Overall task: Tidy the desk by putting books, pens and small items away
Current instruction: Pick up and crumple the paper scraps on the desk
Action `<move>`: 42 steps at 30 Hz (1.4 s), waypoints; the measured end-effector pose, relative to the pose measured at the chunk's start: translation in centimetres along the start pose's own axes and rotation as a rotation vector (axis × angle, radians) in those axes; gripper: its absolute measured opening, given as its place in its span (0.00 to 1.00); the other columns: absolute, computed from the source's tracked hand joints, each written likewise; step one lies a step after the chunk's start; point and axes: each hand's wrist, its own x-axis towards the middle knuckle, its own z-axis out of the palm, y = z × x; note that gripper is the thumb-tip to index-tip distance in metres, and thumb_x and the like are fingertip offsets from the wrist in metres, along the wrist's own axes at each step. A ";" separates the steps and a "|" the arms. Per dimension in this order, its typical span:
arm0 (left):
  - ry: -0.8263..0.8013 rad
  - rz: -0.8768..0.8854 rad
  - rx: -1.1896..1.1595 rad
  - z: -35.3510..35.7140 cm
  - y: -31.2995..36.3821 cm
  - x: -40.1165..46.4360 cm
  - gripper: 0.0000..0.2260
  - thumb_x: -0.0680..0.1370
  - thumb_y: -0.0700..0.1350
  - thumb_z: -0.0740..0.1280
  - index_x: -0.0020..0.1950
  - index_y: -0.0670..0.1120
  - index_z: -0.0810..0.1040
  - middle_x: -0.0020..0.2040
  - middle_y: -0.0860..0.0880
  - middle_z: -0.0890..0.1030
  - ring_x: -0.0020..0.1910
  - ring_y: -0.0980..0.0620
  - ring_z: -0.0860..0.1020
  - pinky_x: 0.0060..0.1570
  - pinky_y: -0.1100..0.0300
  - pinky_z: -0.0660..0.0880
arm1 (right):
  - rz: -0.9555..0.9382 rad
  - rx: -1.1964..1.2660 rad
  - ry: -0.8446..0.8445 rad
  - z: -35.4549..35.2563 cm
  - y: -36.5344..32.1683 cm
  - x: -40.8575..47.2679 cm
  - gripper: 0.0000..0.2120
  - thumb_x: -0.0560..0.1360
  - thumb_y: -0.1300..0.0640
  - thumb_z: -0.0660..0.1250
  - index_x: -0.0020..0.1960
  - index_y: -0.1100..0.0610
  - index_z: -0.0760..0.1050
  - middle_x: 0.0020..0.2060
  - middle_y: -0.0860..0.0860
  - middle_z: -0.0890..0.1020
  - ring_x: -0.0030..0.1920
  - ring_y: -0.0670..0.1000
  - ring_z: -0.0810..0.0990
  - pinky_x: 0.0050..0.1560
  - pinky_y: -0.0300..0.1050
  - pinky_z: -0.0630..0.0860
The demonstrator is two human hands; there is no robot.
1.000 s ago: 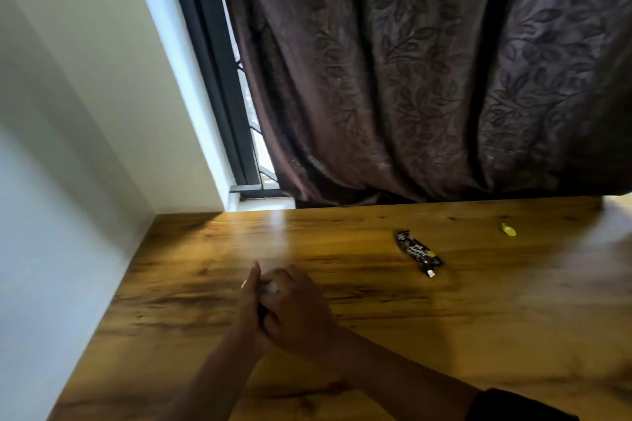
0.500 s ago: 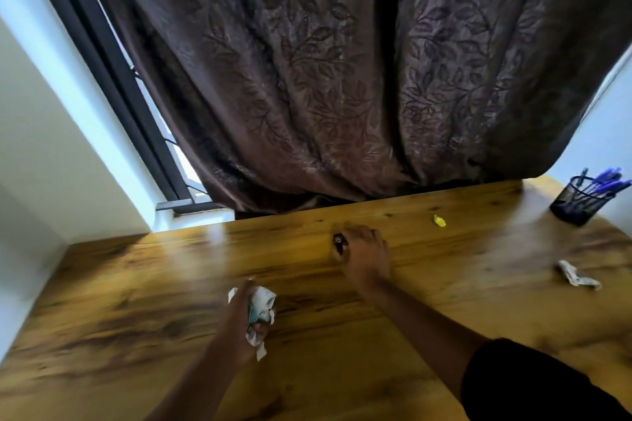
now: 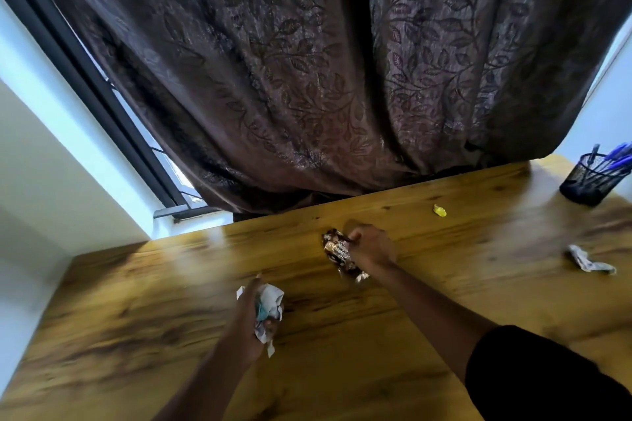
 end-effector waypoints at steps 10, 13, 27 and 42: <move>-0.128 0.084 -0.194 2.6 0.4 -0.6 0.27 0.82 0.63 0.61 0.52 0.39 0.82 0.42 0.40 0.84 0.31 0.47 0.83 0.25 0.61 0.77 | -0.114 0.724 -0.346 0.8 -6.5 -10.0 0.10 0.75 0.64 0.75 0.53 0.55 0.80 0.49 0.56 0.83 0.46 0.56 0.85 0.33 0.44 0.83; -0.156 0.071 -0.276 3.2 0.6 -1.4 0.33 0.83 0.65 0.55 0.65 0.38 0.79 0.59 0.36 0.83 0.46 0.43 0.86 0.35 0.55 0.83 | -0.219 0.676 -0.252 2.9 -7.2 -11.5 0.09 0.72 0.62 0.75 0.48 0.50 0.81 0.42 0.48 0.83 0.43 0.51 0.84 0.38 0.52 0.85; -0.174 0.163 -0.168 -2.4 0.5 -6.8 0.32 0.77 0.70 0.61 0.38 0.41 0.81 0.32 0.43 0.80 0.32 0.44 0.78 0.33 0.59 0.71 | -0.774 0.096 -0.017 6.3 -8.4 -20.1 0.13 0.76 0.58 0.64 0.56 0.57 0.84 0.52 0.52 0.80 0.48 0.54 0.80 0.44 0.43 0.75; 0.110 0.267 -0.046 -8.4 -5.7 -15.7 0.06 0.79 0.41 0.71 0.43 0.42 0.79 0.36 0.43 0.79 0.33 0.46 0.79 0.34 0.57 0.76 | -0.956 -0.259 0.041 7.8 -8.1 -32.0 0.09 0.68 0.57 0.78 0.49 0.51 0.86 0.51 0.49 0.83 0.55 0.56 0.79 0.43 0.42 0.75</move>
